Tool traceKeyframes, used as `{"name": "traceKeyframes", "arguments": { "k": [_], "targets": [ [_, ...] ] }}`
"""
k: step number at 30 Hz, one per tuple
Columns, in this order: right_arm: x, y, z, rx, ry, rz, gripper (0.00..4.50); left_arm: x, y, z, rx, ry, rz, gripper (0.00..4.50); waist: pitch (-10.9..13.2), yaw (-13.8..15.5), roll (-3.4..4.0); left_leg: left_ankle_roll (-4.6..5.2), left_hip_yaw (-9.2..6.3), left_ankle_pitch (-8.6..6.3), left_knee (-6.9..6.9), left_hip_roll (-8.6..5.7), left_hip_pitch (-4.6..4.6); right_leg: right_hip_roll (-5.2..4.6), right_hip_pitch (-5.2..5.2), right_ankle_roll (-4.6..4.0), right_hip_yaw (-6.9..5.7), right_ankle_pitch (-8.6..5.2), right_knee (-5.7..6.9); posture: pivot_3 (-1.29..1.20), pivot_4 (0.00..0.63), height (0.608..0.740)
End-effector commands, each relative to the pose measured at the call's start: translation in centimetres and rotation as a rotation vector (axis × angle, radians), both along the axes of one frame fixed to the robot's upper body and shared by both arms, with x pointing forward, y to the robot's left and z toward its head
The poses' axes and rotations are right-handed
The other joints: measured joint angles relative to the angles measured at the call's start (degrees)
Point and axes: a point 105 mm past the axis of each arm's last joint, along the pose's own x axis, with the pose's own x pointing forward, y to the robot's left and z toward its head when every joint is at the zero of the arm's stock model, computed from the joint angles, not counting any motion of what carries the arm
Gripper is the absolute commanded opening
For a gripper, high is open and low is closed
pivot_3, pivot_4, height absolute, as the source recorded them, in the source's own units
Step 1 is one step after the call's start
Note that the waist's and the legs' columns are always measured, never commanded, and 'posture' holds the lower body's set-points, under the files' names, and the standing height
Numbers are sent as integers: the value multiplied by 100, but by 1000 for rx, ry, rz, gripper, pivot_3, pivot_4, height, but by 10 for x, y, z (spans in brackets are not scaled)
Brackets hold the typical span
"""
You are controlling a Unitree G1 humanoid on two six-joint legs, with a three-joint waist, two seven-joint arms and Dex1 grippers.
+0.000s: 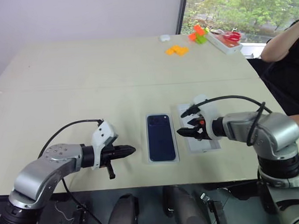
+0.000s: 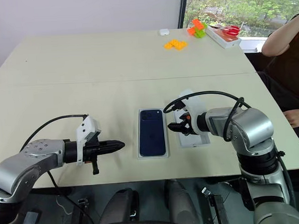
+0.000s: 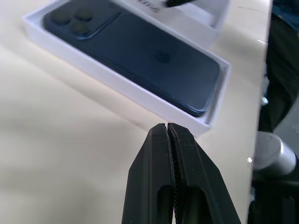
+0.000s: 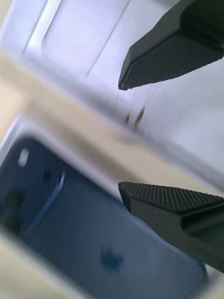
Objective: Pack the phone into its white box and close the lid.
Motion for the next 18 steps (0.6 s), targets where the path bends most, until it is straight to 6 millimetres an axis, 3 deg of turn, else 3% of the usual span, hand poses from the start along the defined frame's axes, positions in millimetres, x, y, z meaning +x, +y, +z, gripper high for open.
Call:
{"name": "traceKeyframes", "arguments": {
  "k": [1,6,10,14,18],
  "targets": [
    [5,-2,5,2,-24,-51,3262,-7,-5,9,-13,-67,-74,74,0,-10,1,0,2,0,0,0,-1,3,-1,1,0,0,0,0,150,740],
    [6,-2,-1,-5,-10,-86,3262,-9,-7,10,-25,-88,-83,74,0,-18,1,1,-1,-1,-2,3,-1,18,-4,3,-5,0,2,0,150,740],
    [6,2,-3,23,3,-101,2055,-9,-7,10,-31,-86,-77,74,0,-24,1,2,-1,-1,-2,4,-1,19,-4,4,-4,1,2,0,150,740],
    [10,5,5,66,0,-121,51,-6,-5,9,-38,-83,-59,74,0,-24,1,2,0,-1,-2,7,-1,17,-3,4,-4,1,2,0,150,740],
    [19,1,28,87,-66,-152,51,-1,1,12,-49,-90,-21,74,1,-25,2,2,0,-1,-2,7,-2,17,-4,4,-2,0,1,0,150,740]
  ]
}}
